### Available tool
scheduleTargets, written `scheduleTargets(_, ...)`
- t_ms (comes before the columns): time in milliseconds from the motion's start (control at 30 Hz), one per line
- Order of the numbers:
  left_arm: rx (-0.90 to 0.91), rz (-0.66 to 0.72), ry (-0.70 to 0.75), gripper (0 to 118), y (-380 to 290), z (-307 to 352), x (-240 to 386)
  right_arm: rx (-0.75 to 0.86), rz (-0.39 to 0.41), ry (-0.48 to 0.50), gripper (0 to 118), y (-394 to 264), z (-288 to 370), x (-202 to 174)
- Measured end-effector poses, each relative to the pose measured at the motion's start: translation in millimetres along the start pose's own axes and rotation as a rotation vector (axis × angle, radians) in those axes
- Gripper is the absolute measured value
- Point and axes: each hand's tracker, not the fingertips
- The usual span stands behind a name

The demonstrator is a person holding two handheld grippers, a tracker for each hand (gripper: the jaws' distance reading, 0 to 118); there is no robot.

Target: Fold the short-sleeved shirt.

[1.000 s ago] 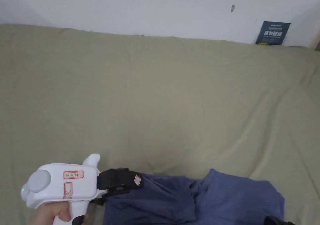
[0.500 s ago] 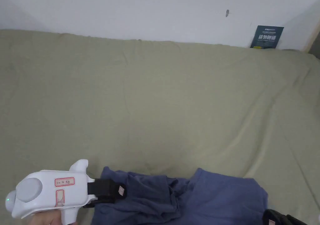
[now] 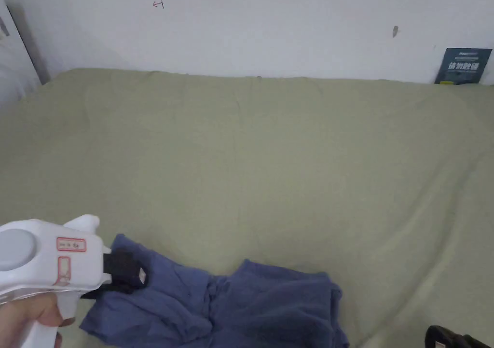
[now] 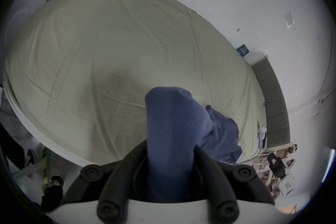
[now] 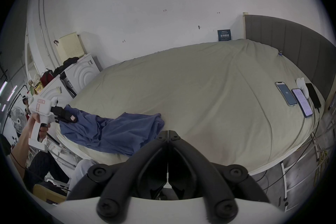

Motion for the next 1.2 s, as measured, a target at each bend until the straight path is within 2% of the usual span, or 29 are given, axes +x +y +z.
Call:
scheduleTargets(267, 0.0, -0.269, 0.181, 12, -32, -27, 153, 0.026, -0.033, -0.015, 0, -6, 19, 21)
scheduleTargets(467, -0.059, -0.426, 0.258, 12, -76, -113, 237, 0.041, -0.059, -0.034, 0, -11, 31, 38)
scheduleTargets(533, -0.081, -0.44, 0.297, 12, -93, -147, 261, 0.039, -0.08, -0.036, 0, -13, 33, 44)
scheduleTargets(567, -0.098, -0.455, 0.315, 19, -99, -163, 267, 0.039, -0.089, -0.041, 0, -14, 34, 47)
scheduleTargets(600, -0.101, -0.482, 0.343, 41, -105, -180, 274, 0.036, -0.098, -0.05, 0, -14, 34, 49)
scheduleTargets(633, -0.093, -0.484, 0.341, 83, -113, -187, 277, 0.032, -0.105, -0.054, 0, -15, 34, 52)
scheduleTargets(667, -0.092, -0.461, 0.24, 118, -117, -194, 277, 0.033, -0.11, -0.059, 0, -15, 35, 54)
scheduleTargets(700, -0.115, -0.472, 0.19, 113, -122, -193, 276, 0.035, -0.116, -0.067, 0, -15, 36, 56)
scheduleTargets(733, -0.083, -0.461, 0.234, 113, -121, -191, 274, 0.038, -0.12, -0.069, 0, -15, 38, 58)
scheduleTargets(767, -0.066, -0.453, 0.199, 113, -115, -188, 273, 0.039, -0.124, -0.07, 0, -14, 38, 59)
scheduleTargets(867, -0.032, -0.388, -0.026, 110, -95, -148, 247, 0.034, -0.128, -0.071, 0, -12, 33, 59)
scheduleTargets(900, -0.031, -0.393, -0.041, 109, -86, -115, 252, 0.03, -0.126, -0.073, 0, -11, 30, 58)
scheduleTargets(967, 0.028, -0.372, -0.113, 104, -73, -85, 221, 0.019, -0.12, -0.065, 0, -10, 24, 55)
scheduleTargets(1000, 0.053, -0.348, -0.136, 94, -68, -74, 203, 0.016, -0.117, -0.061, 0, -9, 22, 53)
scheduleTargets(1033, 0.092, -0.323, -0.161, 70, -63, -56, 199, 0.017, -0.11, -0.055, 0, -9, 21, 50)
scheduleTargets(1067, 0.106, -0.305, -0.166, 9, -58, -52, 185, 0.017, -0.104, -0.049, 0, -10, 20, 47)
scheduleTargets(1100, 0.09, -0.299, -0.169, 9, -53, -52, 169, 0.014, -0.102, -0.045, 0, -10, 18, 44)
scheduleTargets(1133, 0.079, -0.251, -0.199, 0, -50, -58, 154, 0.006, -0.103, -0.04, 0, -11, 16, 43)
scheduleTargets(1200, 0.005, -0.153, -0.27, 0, -41, -71, 149, -0.007, -0.106, -0.031, 0, -13, 11, 42)
